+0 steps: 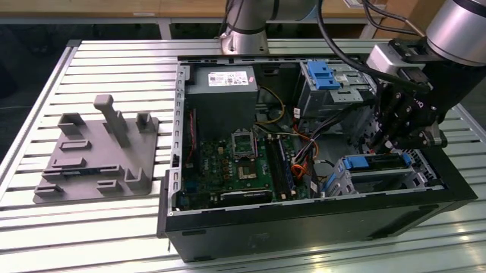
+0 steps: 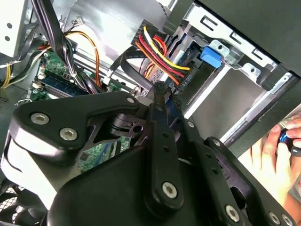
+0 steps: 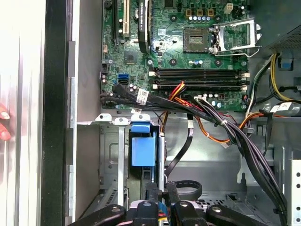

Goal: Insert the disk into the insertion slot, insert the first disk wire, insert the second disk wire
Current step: 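Insert the second disk wire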

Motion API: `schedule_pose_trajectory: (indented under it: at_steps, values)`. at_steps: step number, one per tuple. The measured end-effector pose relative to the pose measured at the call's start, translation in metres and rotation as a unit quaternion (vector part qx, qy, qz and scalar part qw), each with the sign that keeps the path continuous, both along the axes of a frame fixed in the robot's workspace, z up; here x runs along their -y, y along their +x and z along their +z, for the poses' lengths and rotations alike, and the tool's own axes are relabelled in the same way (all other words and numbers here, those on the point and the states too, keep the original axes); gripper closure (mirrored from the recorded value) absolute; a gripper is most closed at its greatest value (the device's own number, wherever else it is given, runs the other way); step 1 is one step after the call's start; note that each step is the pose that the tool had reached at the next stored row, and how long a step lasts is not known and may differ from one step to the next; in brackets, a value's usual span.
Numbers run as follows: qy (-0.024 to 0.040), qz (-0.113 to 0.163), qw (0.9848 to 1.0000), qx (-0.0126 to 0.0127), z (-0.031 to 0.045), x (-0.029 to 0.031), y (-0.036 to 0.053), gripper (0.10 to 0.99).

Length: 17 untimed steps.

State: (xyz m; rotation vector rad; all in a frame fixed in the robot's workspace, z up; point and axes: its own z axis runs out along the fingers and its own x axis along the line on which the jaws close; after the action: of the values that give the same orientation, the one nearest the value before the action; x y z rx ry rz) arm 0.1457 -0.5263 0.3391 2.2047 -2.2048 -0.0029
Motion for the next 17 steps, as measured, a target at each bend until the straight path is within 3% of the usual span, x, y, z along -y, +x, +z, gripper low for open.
schedule_pose_trajectory:
  at_steps: [13,17]
  values:
    - [-0.0054,0.001,1.0,0.0,-0.0007,0.0006,0.0005,0.89]
    - [-0.021,0.001,0.9998,0.0001,-0.0008,0.0006,-0.0006,0.89]
